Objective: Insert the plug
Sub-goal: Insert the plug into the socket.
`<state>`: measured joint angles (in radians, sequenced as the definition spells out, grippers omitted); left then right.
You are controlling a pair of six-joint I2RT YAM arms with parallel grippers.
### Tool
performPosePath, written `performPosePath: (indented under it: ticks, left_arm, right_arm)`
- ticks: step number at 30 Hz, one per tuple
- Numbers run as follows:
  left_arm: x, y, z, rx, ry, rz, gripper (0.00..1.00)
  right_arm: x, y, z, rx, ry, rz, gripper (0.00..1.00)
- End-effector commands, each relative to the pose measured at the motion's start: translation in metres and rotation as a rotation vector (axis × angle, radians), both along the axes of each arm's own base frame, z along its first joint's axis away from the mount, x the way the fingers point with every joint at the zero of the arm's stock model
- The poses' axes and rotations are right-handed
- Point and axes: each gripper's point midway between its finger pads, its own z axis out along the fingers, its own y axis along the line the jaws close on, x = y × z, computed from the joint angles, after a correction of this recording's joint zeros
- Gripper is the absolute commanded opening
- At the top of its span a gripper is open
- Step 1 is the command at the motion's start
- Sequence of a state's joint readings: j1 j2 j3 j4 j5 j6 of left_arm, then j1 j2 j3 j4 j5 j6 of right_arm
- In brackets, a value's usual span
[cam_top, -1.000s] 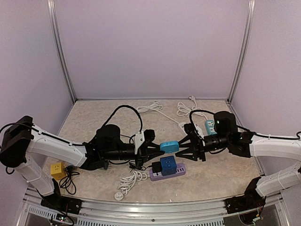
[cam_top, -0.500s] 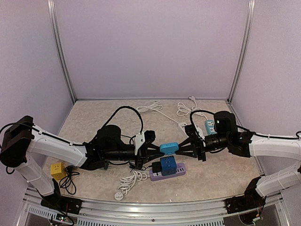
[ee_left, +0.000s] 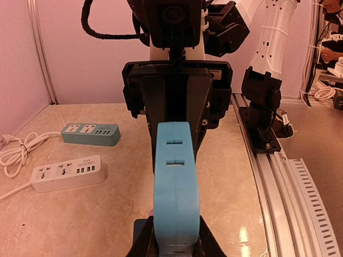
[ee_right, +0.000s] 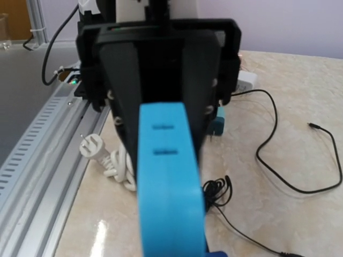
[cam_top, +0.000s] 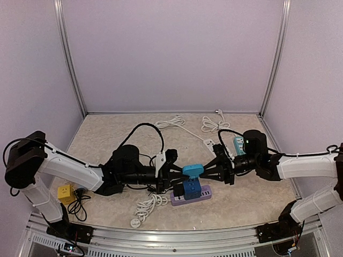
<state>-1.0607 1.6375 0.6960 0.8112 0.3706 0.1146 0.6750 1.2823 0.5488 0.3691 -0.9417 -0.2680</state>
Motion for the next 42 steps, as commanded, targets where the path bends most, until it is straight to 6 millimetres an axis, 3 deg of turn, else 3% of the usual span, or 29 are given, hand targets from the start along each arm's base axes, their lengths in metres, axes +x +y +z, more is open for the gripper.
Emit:
performPosePath:
  ticks: [1,3,7,13,19,42]
  left_arm:
    - [0.005,-0.001,-0.005,-0.002,0.058,-0.015,0.09]
    - [0.006,-0.001,-0.006,-0.004,0.067,-0.018,0.0]
    - [0.011,-0.003,-0.012,-0.003,0.083,-0.014,0.0]
    - [0.024,-0.009,-0.037,0.048,0.017,0.044,0.0]
    - [0.029,-0.011,-0.041,0.06,0.003,0.056,0.0]
    - [0.018,-0.01,-0.06,0.12,0.006,0.061,0.0]
  right_arm:
    - [-0.002,0.0,0.001,0.036,0.011,0.043,0.0]
    - [0.001,0.002,-0.003,0.028,0.023,0.041,0.0]
    - [0.01,0.005,-0.019,-0.01,0.04,0.013,0.0]
    - [0.022,0.006,-0.043,-0.07,0.056,-0.045,0.0]
    - [0.025,0.004,-0.043,-0.067,0.038,-0.07,0.0]
    - [0.019,0.001,-0.05,-0.118,0.075,-0.051,0.0]
